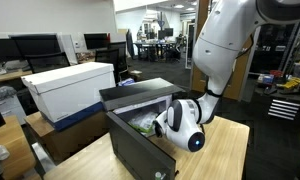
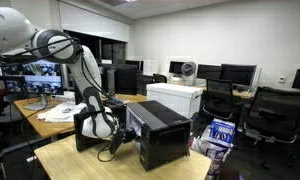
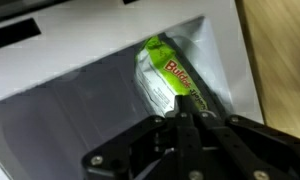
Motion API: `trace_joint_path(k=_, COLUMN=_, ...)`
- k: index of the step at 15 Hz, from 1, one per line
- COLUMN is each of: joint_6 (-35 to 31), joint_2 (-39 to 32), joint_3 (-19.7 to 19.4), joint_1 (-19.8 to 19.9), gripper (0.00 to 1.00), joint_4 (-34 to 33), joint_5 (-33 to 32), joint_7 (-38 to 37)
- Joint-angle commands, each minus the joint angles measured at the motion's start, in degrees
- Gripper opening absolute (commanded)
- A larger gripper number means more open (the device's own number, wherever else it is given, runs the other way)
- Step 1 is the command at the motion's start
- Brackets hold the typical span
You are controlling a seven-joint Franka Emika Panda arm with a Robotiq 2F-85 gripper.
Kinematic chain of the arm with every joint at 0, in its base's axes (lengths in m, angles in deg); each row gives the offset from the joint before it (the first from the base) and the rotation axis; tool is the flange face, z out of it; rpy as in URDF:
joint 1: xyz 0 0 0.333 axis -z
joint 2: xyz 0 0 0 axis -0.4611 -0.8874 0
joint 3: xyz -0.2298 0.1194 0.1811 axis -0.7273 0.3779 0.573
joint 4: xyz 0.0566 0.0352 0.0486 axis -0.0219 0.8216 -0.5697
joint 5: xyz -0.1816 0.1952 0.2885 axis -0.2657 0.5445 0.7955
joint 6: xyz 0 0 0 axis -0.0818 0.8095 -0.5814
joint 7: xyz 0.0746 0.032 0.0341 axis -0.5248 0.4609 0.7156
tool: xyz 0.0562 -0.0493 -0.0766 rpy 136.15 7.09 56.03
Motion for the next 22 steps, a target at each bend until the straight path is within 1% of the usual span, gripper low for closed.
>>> trace_joint_path(k=1, joint_6=-2.9, joint_2=-1.1, joint_3=0.2, joint_1=0.9, gripper=0.0, joint_4=-2.2, joint_5=0.0, joint_7=-0.2)
trace_joint_path(k=3, joint_6=-3.7, joint_2=-2.2, joint_3=0.3, joint_1=1.1, gripper=0.0, joint_4=-4.0, joint_5=0.1, joint_7=0.1)
trace_joint_path(k=4, joint_6=-3.4, joint_2=-3.0, joint_3=1.9, joint_1=2.5, gripper=0.0, joint_4=-5.2, joint_5=0.1, joint_7=1.3)
trace_joint_path(k=14, joint_6=-2.9, joint_2=-5.9, joint_3=4.5, joint_1=2.5, gripper=0.0, joint_4=-10.9, joint_5=0.6, joint_7=-0.1)
trace_joint_path(k=17, joint_6=-2.8, joint_2=-7.1, joint_3=4.6, joint_1=2.3, gripper=0.0, joint_4=-13.4, joint_5=2.0, joint_7=0.3)
trace_joint_path(k=22, joint_6=-3.1, joint_2=-9.3, joint_3=4.6, joint_1=2.0, gripper=0.0, joint_4=-18.3, joint_5=6.3, joint_7=1.2)
